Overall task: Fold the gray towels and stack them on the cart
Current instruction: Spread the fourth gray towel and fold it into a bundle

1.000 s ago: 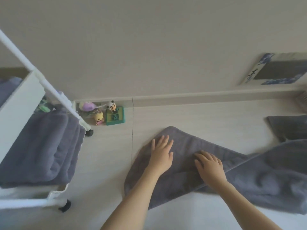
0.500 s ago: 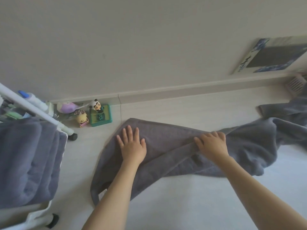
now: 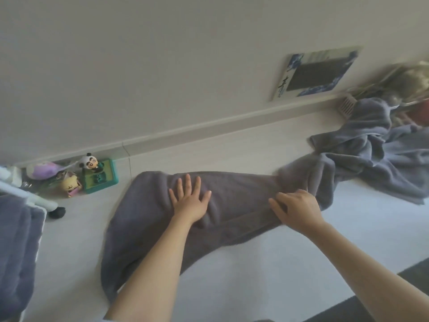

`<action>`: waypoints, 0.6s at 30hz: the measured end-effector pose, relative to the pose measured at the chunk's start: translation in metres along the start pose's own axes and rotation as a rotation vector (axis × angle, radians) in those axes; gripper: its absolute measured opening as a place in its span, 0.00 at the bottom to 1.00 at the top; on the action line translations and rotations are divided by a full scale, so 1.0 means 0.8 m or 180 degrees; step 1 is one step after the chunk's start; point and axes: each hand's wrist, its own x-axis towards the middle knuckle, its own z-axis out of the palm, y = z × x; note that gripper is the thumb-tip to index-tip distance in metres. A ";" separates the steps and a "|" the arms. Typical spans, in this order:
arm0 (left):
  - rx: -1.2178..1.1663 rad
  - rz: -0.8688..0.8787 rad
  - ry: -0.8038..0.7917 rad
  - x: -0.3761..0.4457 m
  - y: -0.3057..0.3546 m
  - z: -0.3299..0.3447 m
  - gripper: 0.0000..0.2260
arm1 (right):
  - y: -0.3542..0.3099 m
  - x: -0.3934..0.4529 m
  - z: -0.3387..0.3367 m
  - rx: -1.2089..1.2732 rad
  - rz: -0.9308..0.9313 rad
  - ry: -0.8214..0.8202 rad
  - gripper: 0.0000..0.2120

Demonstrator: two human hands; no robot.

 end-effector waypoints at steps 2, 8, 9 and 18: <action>0.0107 -0.0235 0.0133 -0.002 -0.011 0.002 0.30 | 0.004 -0.037 -0.004 -0.0070 0.0038 -0.0023 0.20; 0.0180 -0.0302 0.0594 -0.017 0.006 0.008 0.28 | 0.004 -0.108 0.015 -0.0379 0.0440 -0.0730 0.20; 0.0188 -0.0080 0.0720 -0.023 0.017 0.012 0.28 | 0.000 -0.108 0.018 -0.0316 0.0454 -0.0696 0.18; 0.0472 0.0410 0.0398 -0.060 0.050 0.061 0.28 | -0.011 -0.138 0.054 -0.0252 0.1300 -0.2133 0.44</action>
